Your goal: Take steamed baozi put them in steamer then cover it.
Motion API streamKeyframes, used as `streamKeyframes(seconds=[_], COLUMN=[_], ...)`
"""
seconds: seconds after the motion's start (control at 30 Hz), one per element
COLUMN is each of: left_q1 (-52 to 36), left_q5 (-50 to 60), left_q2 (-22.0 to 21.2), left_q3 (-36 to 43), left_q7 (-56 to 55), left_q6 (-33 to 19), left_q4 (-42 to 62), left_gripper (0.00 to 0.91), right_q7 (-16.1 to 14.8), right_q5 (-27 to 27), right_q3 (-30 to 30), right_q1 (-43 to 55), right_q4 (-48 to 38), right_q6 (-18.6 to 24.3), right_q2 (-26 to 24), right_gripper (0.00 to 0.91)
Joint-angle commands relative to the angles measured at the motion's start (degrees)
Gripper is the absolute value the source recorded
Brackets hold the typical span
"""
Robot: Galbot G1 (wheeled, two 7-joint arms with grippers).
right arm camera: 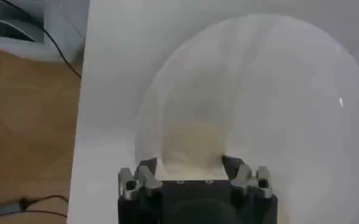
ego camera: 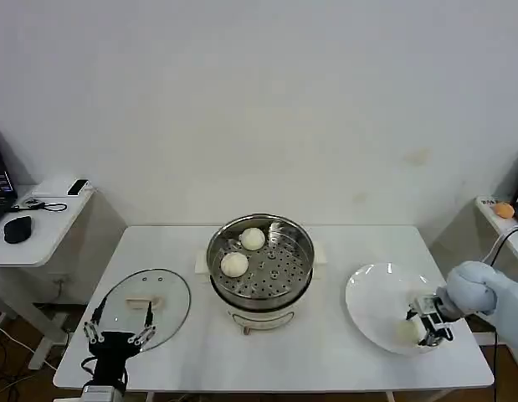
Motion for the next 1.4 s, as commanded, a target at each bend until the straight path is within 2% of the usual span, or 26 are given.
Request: streamKeyframes(seconds=[0.03, 0.2, 0.4, 0.5, 0.63, 0.8, 0.97, 1.13, 1.4], left_q1=[0.1, 0.1, 0.0, 0.0, -0.3, -0.7, -0.8, -0.5, 0.2], left_q5=[-0.5, -0.6, -0.6, -0.6, -0.6, -0.6, -0.5, -0.4, -0.1], left_q2=[0.1, 0.2, 0.3, 0.4, 0.5, 0.4, 0.0, -0.4, -1.3], left_q3=[-0.4, -0.5, -0.5, -0.4, -0.4, -0.4, -0.6, -1.1, -2.1], left_q7=[0.0, 0.0, 0.0, 0.0, 0.0, 0.0, 0.0, 0.0, 0.0], left_q6=[0.3, 0.2, 0.3, 0.2, 0.1, 0.1, 0.0, 0.0, -0.2], left_q4=[-0.7, -0.8, -1.0, -1.0, -0.6, -0.5, -0.4, -0.3, -0.3], left_gripper=[0.907, 0.907, 0.907, 0.907, 0.907, 0.907, 0.907, 0.907, 0.907], right_q7=[-0.5, -2.3, -3.3, -3.5, -4.0, -4.4, -4.4, -4.0, -2.9], right_q5=[-0.1, 0.4, 1.6, 3.2, 5.7, 8.6, 11.6, 13.8, 18.2], right_q3=[0.5, 1.3, 5.1, 7.4, 7.3, -0.3, -8.6, -14.0, -19.4], right_q1=[-0.2, 1.2, 3.5, 5.8, 10.8, 24.4, 36.3, 43.6, 47.3], right_q4=[-0.4, -0.7, -2.3, -3.5, -4.5, -6.2, -7.2, -6.4, -4.3], right_q6=[0.2, 0.9, 1.9, 2.1, 2.0, 1.7, 1.4, 1.0, 1.9], right_q2=[0.2, 0.0, 0.5, 1.0, 1.9, 4.3, 8.9, 14.6, 25.8], right_gripper=[0.635, 0.635, 0.625, 0.635, 0.635, 0.635, 0.635, 0.635, 0.635])
